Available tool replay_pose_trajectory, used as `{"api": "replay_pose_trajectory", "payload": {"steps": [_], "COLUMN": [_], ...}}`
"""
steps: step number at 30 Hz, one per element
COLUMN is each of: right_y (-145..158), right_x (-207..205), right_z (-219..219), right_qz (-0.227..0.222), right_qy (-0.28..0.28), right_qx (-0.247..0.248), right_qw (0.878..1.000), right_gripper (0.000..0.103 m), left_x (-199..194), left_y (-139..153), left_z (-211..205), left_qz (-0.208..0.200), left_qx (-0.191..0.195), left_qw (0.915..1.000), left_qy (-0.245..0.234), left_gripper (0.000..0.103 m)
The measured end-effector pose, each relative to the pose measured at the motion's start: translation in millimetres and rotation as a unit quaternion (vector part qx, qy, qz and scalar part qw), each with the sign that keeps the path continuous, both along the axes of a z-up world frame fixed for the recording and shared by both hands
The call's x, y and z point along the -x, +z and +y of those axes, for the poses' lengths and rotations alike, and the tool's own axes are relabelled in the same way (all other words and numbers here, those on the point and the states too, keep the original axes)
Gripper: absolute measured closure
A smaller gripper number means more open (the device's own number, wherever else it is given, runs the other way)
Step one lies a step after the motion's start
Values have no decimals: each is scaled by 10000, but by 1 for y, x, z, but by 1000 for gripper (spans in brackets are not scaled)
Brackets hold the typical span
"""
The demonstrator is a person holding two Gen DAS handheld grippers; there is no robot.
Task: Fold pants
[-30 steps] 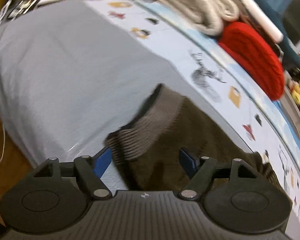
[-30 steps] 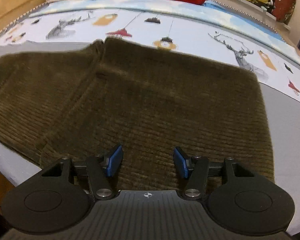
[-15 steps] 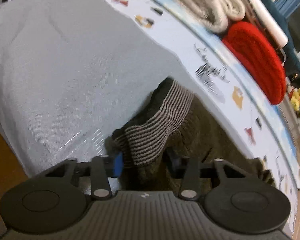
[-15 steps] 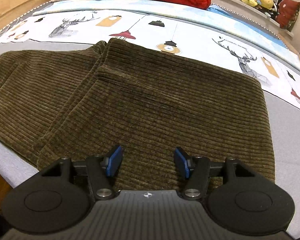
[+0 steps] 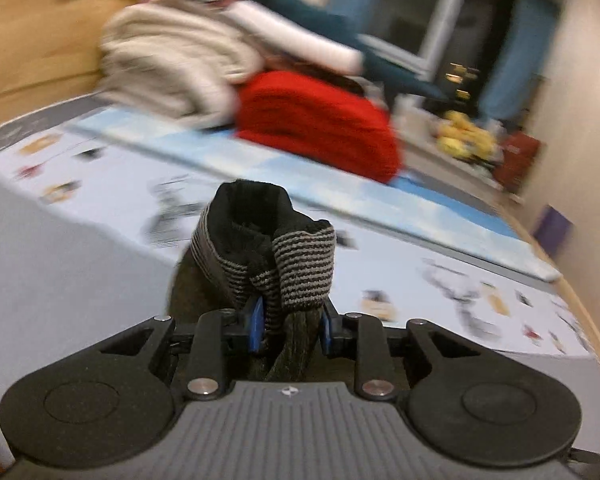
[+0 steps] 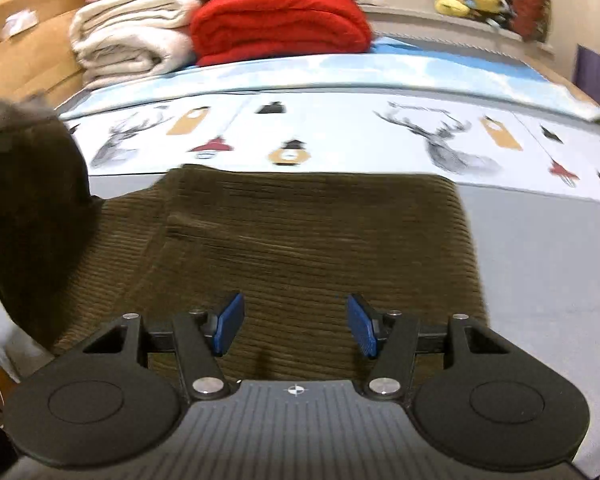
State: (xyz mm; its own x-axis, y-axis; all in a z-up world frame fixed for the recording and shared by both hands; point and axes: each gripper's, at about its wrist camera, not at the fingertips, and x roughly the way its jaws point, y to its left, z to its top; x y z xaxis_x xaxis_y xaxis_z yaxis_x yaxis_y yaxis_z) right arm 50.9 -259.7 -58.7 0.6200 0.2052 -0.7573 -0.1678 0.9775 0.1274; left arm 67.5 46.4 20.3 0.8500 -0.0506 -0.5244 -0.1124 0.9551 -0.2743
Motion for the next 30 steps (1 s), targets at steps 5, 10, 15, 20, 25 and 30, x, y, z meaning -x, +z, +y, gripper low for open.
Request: {"api": "replay_pose_trajectory", "payload": {"steps": [5,10,15,20,25,30], "right_y": [-7,-18,-26,-26,-22,-47], "right_x": [-5,-4,2,10,6,-13], "right_z": [-48,-87,-119,-140,-126,-87], "right_qz": [30,129,237,137,-36,661], "right_qy": [-608,-1241,-1801,-2250,-1805,-1392], "right_qx": [-217,-374,-602,-1365,-2108,-1776], "right_qw": [9979,9915,9815,9647,9607,9720], "right_gripper": [44,45,44,43,23,15], "left_x": [-10,-20,-29,-57,-76,-77], "left_y": [9,-13,-13,-27,-57,-77], "left_z": [-113,-202,-201,-154,-107,-73], "left_qz": [-232,368,166,586,1358,1876], "left_qx": [-53,-190,198,358,292,262], "left_qw": [9892,9595,9615,9844,9855,9773], "left_qy": [-1445,-2786,-2734,-1621,-971,-952], "left_gripper": [74,49,27,33,46,46]}}
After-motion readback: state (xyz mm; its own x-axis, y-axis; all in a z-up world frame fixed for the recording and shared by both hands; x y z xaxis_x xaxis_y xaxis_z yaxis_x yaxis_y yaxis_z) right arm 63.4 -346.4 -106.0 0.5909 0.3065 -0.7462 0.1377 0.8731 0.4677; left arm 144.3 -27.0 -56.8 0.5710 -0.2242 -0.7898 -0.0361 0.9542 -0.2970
